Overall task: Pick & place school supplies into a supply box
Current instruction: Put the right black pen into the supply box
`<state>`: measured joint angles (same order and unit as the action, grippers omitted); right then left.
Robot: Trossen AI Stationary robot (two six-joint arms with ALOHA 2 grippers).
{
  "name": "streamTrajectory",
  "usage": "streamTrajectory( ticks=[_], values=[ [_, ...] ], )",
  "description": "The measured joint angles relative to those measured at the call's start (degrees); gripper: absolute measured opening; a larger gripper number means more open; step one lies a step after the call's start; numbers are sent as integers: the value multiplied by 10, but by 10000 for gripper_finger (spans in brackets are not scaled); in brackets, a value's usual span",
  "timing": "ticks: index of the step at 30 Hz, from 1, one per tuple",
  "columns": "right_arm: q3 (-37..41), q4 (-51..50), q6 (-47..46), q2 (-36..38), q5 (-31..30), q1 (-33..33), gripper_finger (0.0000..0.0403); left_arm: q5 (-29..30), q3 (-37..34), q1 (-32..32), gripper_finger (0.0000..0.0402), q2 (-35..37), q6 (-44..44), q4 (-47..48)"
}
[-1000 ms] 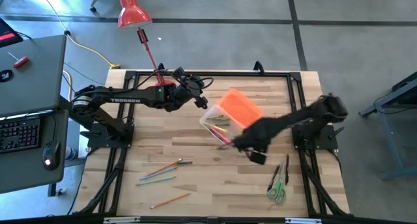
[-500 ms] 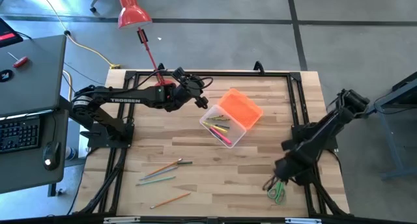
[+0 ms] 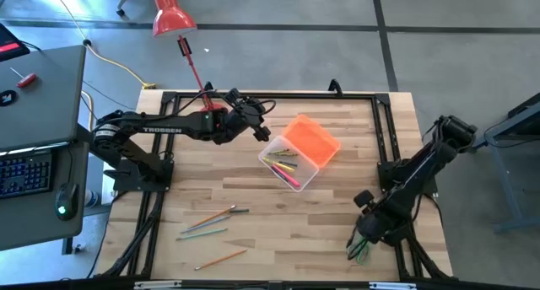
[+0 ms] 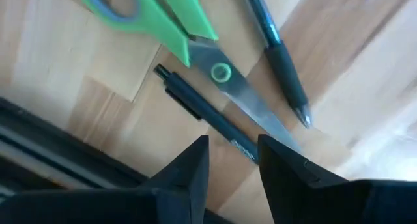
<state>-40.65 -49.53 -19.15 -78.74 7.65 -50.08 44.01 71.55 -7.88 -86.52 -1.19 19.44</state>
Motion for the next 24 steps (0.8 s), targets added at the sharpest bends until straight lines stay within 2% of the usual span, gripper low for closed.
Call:
streamTrajectory(
  ticks=[5,8,10,13,17,24],
  values=[
    [50,75,-4,2,61,-7,110,0,0,0,166,0,0,0],
    [70,109,-3,3,39,-10,110,0,0,0,166,0,0,0],
    [73,117,4,3,-8,-9,110,0,0,0,166,0,0,0],
    [72,120,6,2,-43,-10,110,0,0,0,166,0,0,0],
    [73,149,53,1,-43,-10,110,0,0,0,166,0,0,0],
    [83,172,57,0,-54,-10,110,0,0,0,166,0,0,0]
  ],
)
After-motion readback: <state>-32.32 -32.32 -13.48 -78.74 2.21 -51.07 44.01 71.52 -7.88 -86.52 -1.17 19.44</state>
